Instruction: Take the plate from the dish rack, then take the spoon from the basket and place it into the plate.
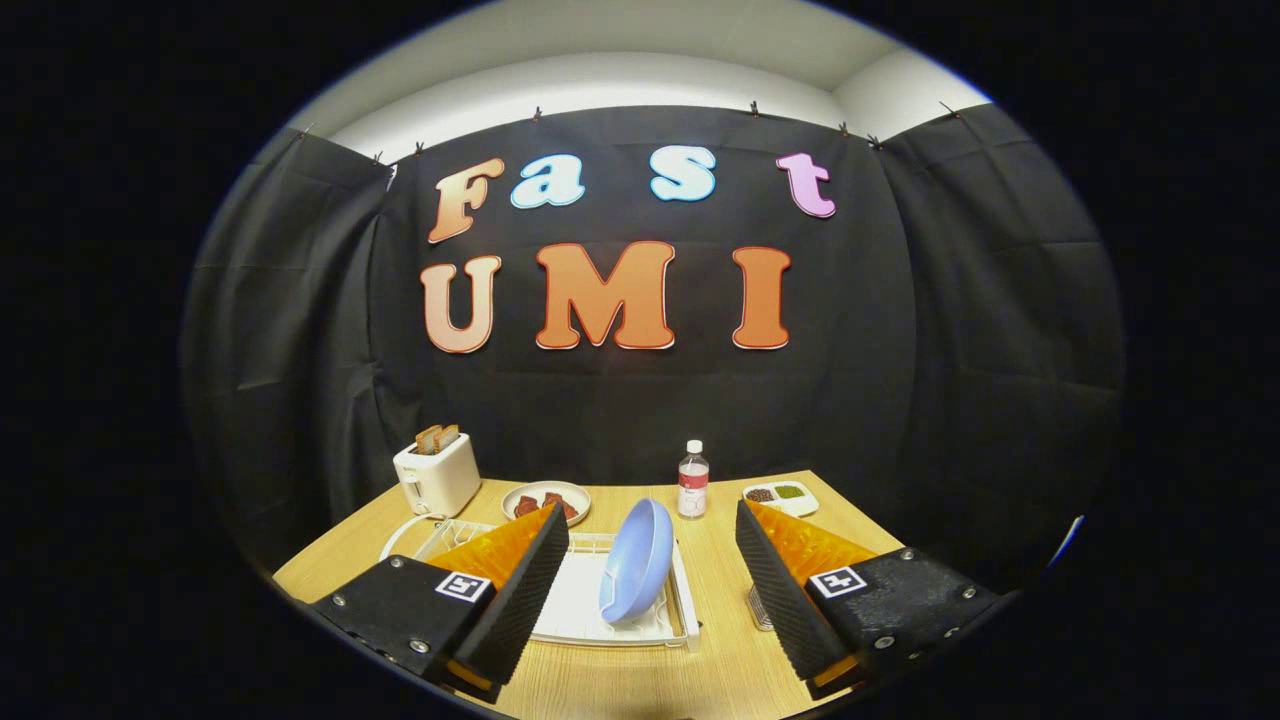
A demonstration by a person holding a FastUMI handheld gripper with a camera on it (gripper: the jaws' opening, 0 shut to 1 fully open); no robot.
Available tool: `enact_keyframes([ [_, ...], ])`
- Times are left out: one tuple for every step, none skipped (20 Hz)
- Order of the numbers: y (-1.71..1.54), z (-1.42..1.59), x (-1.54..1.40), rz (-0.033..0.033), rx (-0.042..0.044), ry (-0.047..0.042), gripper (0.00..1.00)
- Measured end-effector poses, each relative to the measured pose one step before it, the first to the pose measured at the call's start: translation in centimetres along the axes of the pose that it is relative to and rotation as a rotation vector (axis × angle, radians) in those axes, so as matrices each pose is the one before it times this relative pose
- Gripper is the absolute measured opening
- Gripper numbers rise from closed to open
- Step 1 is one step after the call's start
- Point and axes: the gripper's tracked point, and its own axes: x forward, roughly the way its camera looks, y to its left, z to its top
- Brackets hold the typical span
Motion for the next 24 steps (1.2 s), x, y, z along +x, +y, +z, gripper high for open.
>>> enact_keyframes([
  [-0.036,-0.503,0.705,0.00423,-0.00424,0.01559,1.00],
  [-0.028,-0.495,0.796,0.00288,-0.00120,0.01872,1.00],
  [-0.001,-0.421,0.694,0.00390,0.00250,0.02066,1.00],
  [0.089,-0.364,0.888,0.00452,0.00654,0.01960,1.00],
  [0.182,-0.455,1.002,0.00868,0.00230,0.02543,1.00],
  [0.049,-0.504,1.039,0.00206,-0.00321,0.02503,1.00],
  [-0.170,-0.708,1.089,-0.00342,-0.00904,0.03076,1.00],
  [-0.138,-0.506,1.166,-0.00313,-0.01373,0.02726,1.00],
  [-0.044,-0.505,1.123,-0.00218,-0.01325,0.02692,1.00],
  [-0.143,-0.436,1.082,-0.00260,-0.00549,0.02630,1.00],
  [-0.086,-0.464,1.180,-0.00152,-0.00563,0.02472,1.00],
  [-0.235,-0.280,1.122,-0.00700,-0.00773,0.02380,1.00],
  [0.001,-0.562,1.096,-0.00046,-0.00453,0.02953,1.00],
  [0.041,-0.513,0.934,0.00152,0.00004,0.02974,1.00],
  [0.062,-0.458,0.878,0.00016,-0.00093,0.02304,1.00],
  [0.105,-0.353,0.761,-0.00148,-0.00560,0.01938,1.00],
  [0.134,-0.307,0.915,-0.00448,-0.00921,0.01903,1.00],
  [0.103,-0.405,0.725,-0.00170,-0.00756,0.02142,1.00],
  [0.278,-0.593,0.574,0.00129,-0.00116,0.02498,1.00],
  [0.269,-0.418,0.531,-0.00072,-0.00028,0.02413,1.00],
  [0.168,-0.472,0.716,-0.00405,-0.00316,0.02150,1.00],
  [0.196,-0.310,0.513,-0.00337,-0.00380,0.02497,1.00],
  [0.003,-0.547,0.426,-0.00980,-0.00116,0.02084,0.99],
  [0.104,-0.253,0.344,-0.00423,-0.00027,0.01724,0.92],
])
